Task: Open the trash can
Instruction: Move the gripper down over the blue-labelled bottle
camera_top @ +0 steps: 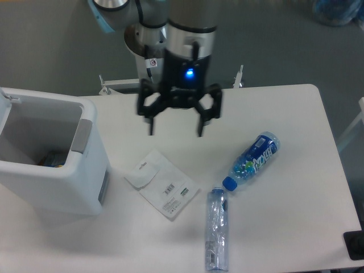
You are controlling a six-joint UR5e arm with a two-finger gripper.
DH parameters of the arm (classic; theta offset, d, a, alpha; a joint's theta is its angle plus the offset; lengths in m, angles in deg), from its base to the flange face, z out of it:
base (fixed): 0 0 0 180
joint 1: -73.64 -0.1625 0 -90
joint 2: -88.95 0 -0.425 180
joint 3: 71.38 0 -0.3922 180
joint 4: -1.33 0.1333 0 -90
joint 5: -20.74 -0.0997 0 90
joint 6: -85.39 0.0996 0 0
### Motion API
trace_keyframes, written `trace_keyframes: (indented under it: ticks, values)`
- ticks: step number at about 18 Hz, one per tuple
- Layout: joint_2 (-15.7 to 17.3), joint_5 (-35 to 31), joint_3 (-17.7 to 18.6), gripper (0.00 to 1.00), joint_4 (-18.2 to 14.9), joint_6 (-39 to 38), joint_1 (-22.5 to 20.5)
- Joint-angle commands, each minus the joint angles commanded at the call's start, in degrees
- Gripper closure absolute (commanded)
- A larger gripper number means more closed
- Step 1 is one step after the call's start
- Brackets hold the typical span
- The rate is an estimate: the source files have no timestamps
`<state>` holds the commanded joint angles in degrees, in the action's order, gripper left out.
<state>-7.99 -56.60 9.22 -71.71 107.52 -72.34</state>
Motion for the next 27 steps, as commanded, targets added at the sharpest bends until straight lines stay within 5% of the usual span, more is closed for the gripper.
trace_keyframes:
  ticks: [6,10,15,27]
  values:
    - [-4.5,-1.1,0.9,0.0,1.6,19.8,-4.7]
    - [-6.7,-7.1,5.4,0.0,2.7,30.3,-6.3]
    - [-11.4,-13.7,7.3,0.0,5.8,35.0,-6.2]
    - [-21.0,-26.5,7.3,0.0,5.9,39.4,1.1]
